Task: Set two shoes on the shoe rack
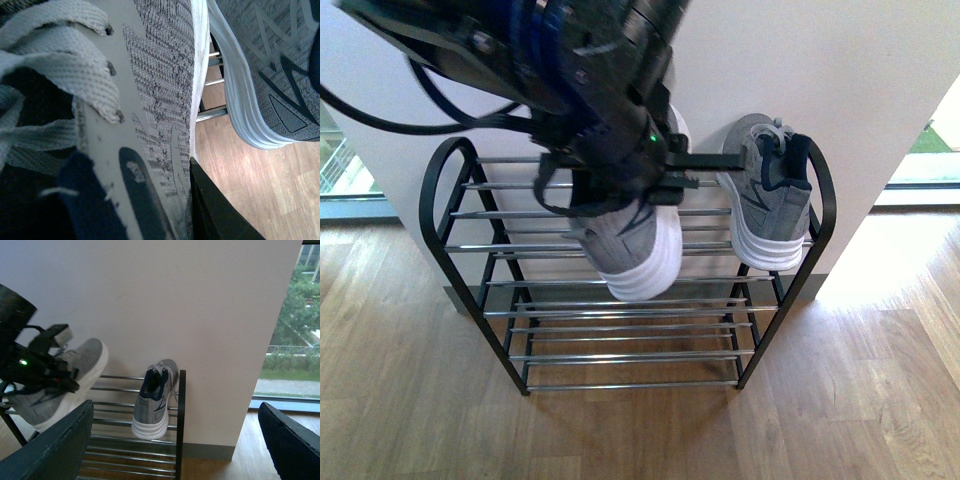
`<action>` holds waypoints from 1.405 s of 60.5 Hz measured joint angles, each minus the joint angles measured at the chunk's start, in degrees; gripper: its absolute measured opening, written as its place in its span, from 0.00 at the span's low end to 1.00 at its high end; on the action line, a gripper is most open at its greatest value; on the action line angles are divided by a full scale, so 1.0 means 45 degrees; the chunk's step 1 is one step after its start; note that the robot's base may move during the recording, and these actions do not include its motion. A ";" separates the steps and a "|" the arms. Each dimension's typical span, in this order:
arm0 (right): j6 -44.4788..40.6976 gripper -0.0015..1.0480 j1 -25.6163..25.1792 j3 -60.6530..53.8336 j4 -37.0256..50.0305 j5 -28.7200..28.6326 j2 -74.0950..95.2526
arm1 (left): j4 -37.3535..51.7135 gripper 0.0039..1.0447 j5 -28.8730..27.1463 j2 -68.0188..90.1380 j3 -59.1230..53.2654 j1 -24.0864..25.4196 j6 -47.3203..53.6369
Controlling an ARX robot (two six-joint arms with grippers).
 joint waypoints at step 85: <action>0.0000 0.91 0.0000 0.0000 0.0000 0.0000 0.0000 | 0.1404 0.91 -0.4065 -0.3113 -0.1685 -0.0554 -0.1049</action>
